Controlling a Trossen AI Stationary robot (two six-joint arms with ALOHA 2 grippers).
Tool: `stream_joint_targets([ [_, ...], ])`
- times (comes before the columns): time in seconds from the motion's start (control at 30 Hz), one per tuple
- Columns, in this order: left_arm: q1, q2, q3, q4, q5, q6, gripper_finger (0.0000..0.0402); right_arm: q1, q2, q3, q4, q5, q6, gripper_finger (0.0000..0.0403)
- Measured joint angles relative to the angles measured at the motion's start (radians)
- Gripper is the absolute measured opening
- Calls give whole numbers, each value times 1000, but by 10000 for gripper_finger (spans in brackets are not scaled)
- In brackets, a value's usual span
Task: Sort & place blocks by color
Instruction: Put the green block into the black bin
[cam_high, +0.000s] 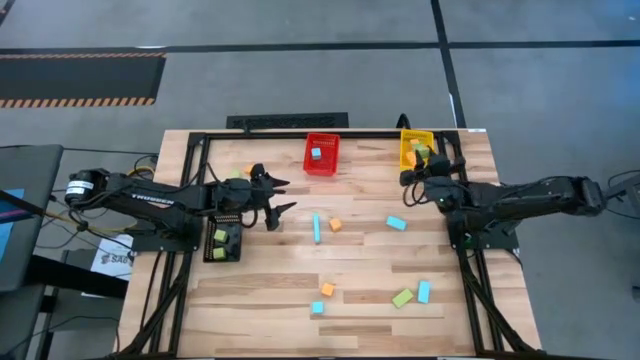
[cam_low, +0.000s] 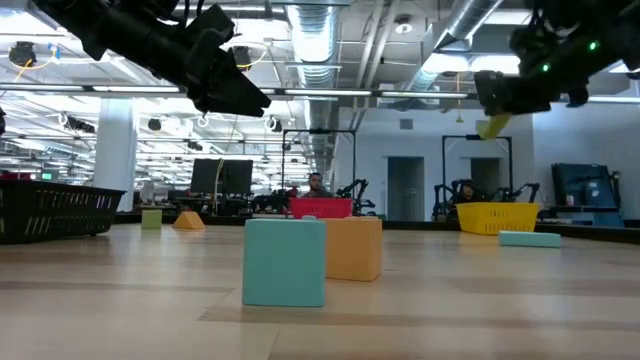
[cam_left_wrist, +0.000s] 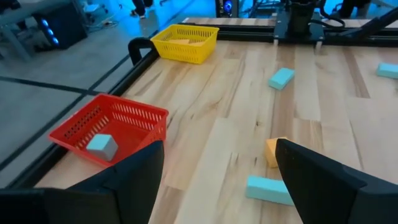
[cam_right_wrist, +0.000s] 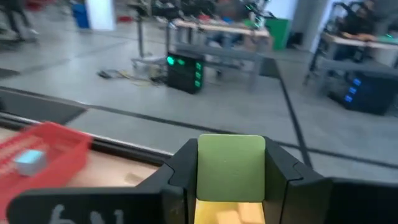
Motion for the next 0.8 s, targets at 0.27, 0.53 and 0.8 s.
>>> stream_joint_targets([
  [0.27, 0, 0, 0, -1, 0, -21, 294, -211, 104, 0, -67, -58, 147, 120],
  [0.53, 0, 0, 0, -29, -1, -22, 294, -476, 208, 9, 3, -406, 94, 120],
  [0.8, 41, 0, -1, -40, -3, -10, 294, -667, 221, 10, 44, -636, 22, 120],
])
